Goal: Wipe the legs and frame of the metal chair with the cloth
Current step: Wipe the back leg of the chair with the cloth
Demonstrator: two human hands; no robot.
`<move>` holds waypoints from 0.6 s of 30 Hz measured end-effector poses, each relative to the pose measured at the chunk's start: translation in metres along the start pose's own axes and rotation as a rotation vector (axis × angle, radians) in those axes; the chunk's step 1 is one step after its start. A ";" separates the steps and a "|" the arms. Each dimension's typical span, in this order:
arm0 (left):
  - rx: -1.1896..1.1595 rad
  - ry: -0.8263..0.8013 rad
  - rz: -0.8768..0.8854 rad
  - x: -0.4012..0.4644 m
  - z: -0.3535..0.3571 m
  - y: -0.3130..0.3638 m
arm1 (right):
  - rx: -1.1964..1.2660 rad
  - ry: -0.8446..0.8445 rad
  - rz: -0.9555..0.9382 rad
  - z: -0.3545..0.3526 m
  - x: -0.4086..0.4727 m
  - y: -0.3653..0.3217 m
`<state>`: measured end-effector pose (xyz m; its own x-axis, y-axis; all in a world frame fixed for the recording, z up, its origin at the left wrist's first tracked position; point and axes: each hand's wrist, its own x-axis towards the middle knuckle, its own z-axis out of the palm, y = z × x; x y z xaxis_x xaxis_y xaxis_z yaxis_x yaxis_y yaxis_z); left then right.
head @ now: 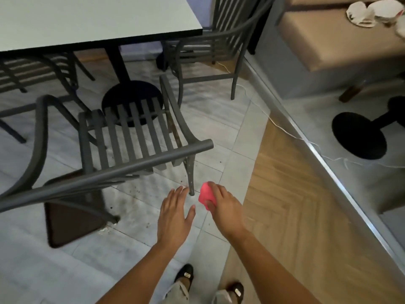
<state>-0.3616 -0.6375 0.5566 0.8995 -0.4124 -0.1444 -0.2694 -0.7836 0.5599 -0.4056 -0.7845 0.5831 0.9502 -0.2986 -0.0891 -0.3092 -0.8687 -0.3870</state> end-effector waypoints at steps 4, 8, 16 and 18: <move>-0.024 0.077 -0.084 0.020 0.025 0.019 | -0.035 -0.024 -0.128 -0.003 0.040 0.033; -0.058 0.209 -0.198 0.038 0.056 0.035 | -0.018 -0.039 -0.269 -0.003 0.076 0.066; -0.138 0.564 -0.299 0.090 0.115 0.047 | 0.141 0.112 -0.537 0.021 0.124 0.117; -0.132 0.680 -0.233 0.101 0.130 0.039 | 0.195 0.207 -0.586 0.033 0.134 0.121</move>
<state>-0.3259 -0.7695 0.4579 0.9547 0.1716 0.2431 -0.0401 -0.7353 0.6765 -0.3146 -0.9162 0.4939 0.9262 0.1164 0.3586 0.2897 -0.8285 -0.4792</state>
